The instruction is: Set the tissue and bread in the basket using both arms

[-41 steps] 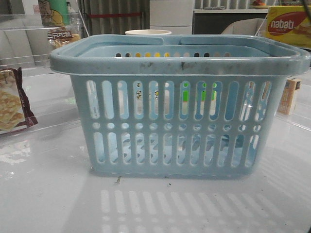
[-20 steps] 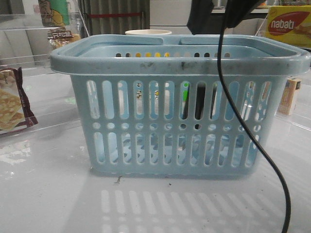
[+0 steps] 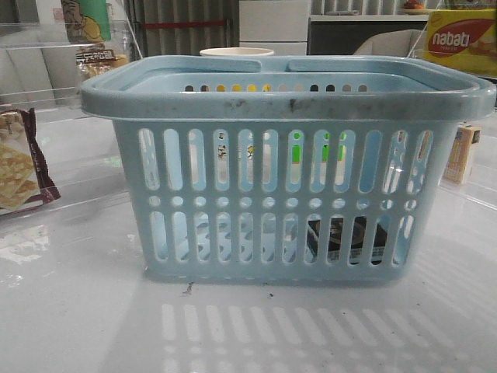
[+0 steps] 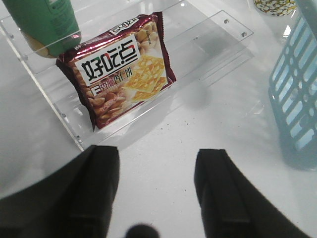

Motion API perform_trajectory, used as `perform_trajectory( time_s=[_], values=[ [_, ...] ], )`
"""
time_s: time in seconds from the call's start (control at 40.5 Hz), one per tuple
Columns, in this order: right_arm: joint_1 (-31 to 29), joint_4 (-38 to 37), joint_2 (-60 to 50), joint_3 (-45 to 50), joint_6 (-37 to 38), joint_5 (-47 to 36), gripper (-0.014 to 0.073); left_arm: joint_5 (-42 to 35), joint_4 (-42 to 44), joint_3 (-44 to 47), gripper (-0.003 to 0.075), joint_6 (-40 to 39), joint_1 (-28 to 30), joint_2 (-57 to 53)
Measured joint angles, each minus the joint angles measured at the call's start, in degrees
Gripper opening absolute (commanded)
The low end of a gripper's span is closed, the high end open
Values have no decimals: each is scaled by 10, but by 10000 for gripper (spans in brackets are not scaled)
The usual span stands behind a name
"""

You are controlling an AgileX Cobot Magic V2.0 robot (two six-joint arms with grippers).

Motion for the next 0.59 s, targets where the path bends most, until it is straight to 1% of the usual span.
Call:
perform_trajectory(
  time_s=[0.099, 0.148, 0.296, 0.345, 0.592],
  values=[
    [0, -1, -60, 44, 0, -1, 559, -3, 0, 0, 410, 0, 0, 0],
    [0, -2, -86, 64, 0, -2, 559, -10, 0, 0, 430, 0, 0, 1],
    [0, -9, -145, 109, 0, -2, 559, -39, 0, -3, 584, 0, -1, 16],
    [0, -10, -155, 118, 0, -1, 559, -44, 0, -10, 608, 0, -5, 27],
    [0, -11, -165, 121, 0, 14, 559, -52, -1, -112, 611, 0, -22, 131]
  ],
)
